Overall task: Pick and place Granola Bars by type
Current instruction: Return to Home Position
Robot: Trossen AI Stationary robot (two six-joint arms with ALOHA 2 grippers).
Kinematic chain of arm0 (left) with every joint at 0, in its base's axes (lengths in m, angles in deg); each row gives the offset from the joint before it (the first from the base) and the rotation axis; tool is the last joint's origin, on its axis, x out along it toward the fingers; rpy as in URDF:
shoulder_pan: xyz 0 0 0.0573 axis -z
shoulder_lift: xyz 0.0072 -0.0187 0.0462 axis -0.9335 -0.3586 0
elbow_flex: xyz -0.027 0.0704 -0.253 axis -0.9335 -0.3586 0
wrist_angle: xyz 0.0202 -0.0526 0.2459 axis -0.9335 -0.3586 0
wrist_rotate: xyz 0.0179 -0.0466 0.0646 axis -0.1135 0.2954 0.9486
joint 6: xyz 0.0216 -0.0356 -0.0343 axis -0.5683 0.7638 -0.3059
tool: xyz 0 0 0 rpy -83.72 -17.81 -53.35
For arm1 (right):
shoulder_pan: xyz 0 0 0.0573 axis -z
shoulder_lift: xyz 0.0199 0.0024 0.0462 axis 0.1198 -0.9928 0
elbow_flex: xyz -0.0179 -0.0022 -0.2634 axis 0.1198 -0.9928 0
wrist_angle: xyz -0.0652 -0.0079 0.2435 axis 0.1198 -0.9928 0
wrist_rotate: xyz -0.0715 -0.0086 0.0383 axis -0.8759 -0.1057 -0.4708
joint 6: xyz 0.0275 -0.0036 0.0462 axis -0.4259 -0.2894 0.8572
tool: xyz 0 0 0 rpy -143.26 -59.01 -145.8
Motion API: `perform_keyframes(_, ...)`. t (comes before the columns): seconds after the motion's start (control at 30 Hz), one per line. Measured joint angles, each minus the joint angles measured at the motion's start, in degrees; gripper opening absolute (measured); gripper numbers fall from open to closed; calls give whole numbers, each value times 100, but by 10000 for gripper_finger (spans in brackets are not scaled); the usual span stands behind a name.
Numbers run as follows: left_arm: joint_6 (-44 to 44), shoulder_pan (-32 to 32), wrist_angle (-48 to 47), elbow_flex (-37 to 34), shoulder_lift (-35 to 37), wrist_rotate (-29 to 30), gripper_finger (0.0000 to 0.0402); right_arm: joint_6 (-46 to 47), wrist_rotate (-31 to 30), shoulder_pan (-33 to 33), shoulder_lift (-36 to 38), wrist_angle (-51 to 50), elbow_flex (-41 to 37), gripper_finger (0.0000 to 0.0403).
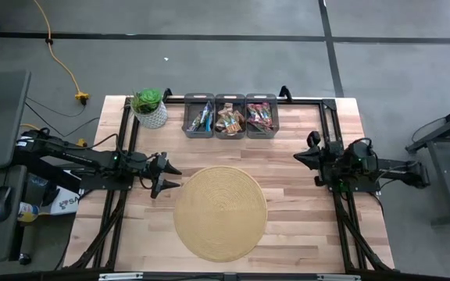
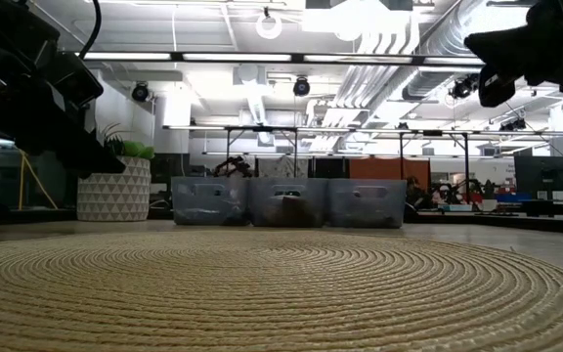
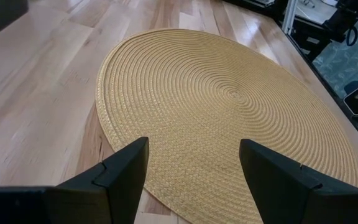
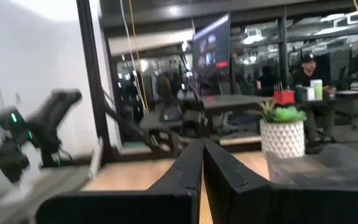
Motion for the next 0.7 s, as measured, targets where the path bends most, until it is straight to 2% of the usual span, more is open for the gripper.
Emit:
perform_keyframes(0.17,-2,-1,-3,1,0,0,248,-139,-2,0,-2,-458,0,0)
perform_keyframes(0.7,-1,1,-3,-1,0,0,248,-152,0,0,-2,-476,-2,0)
